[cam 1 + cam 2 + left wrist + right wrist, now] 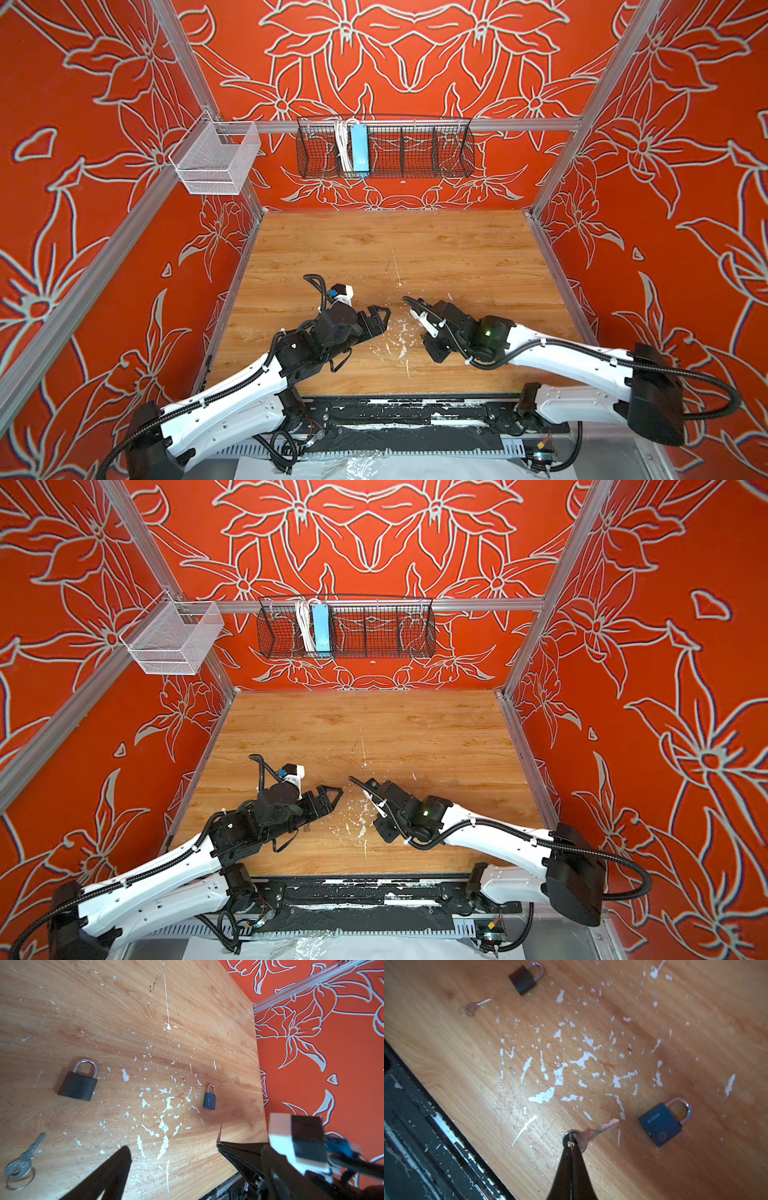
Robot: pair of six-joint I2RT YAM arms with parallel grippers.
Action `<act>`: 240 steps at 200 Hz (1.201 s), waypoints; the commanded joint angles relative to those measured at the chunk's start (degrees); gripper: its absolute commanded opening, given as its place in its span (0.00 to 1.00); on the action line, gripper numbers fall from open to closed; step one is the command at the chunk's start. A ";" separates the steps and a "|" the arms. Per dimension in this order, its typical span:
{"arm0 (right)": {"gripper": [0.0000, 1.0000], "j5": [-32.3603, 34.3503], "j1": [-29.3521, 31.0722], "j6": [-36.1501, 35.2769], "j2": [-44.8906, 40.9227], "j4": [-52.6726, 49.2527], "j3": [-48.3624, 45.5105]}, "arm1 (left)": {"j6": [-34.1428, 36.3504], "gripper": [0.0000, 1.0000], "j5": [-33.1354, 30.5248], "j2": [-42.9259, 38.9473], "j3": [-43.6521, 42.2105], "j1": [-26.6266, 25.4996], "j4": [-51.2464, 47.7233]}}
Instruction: Unlock with the key
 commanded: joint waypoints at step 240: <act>0.00 -1.01 6.23 -19.47 -5.31 14.36 -0.27 | 3.86 0.21 21.97 18.71 10.32 3.21 8.88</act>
